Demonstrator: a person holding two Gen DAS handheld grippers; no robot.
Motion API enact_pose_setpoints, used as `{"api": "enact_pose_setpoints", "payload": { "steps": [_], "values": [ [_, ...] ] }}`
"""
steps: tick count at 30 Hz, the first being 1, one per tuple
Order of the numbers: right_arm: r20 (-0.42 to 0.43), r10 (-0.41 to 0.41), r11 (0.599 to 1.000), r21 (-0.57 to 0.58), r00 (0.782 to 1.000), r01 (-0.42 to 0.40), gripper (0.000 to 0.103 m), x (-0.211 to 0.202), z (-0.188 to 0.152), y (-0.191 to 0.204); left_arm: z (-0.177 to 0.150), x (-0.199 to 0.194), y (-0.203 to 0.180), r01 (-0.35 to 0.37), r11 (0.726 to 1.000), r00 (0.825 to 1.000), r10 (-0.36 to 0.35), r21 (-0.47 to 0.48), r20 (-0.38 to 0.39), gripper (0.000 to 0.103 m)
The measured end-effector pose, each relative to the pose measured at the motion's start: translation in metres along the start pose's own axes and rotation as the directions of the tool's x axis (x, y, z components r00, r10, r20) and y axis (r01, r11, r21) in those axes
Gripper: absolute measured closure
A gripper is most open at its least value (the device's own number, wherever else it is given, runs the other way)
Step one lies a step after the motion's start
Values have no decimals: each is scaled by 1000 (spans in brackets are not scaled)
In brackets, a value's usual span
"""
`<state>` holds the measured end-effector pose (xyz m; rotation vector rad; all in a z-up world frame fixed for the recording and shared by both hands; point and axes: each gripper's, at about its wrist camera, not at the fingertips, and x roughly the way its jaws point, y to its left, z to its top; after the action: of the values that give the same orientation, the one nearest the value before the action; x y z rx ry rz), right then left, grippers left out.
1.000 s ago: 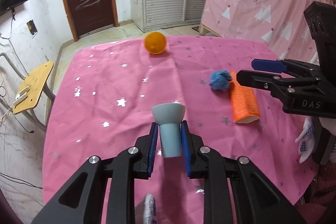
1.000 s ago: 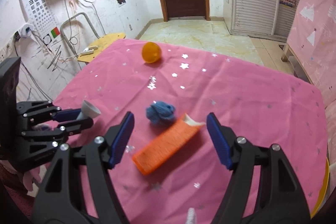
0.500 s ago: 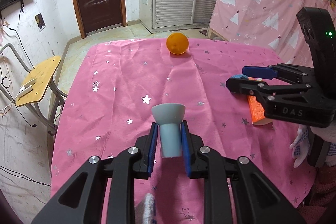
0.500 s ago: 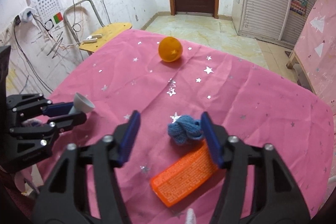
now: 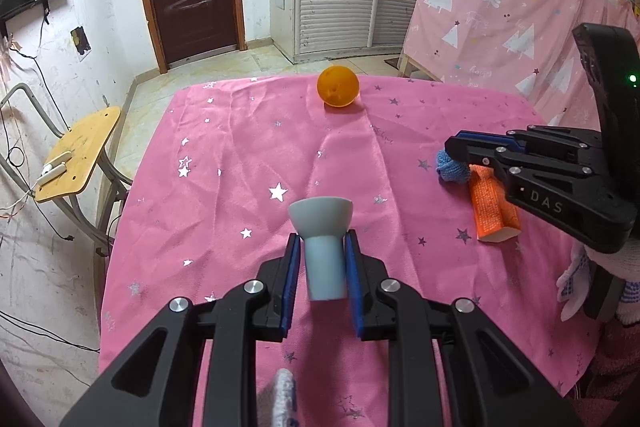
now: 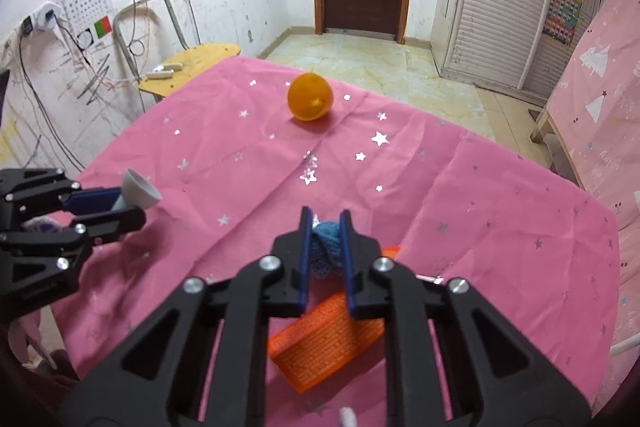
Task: Collect trash
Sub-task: 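Hold the grey cup with the left gripper while the right gripper grasps the blue yarn ball, then carry the grey cup and blue yarn ball to the yellow bin with both grippers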
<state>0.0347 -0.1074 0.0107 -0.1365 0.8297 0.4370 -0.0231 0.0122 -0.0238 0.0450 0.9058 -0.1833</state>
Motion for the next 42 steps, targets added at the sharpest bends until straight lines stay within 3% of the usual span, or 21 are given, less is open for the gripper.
{"api": "enact_pose_setpoints", "payload": {
  "steps": [14,31,42],
  "values": [
    [135,10,994,106,991,-25,91,-54,-6,-44,22,-17,-30,-15,1000,999,14,27,47,89],
    [229,-149,944,322,962,70,91,-131,-66,-156,50,-20,-131,45,986,996,-57,159,69,89],
    [219,-261,887,439,940,144,91,-164,-116,-215,56,-16,-206,109,959,990,-129,260,60,89]
  ]
}}
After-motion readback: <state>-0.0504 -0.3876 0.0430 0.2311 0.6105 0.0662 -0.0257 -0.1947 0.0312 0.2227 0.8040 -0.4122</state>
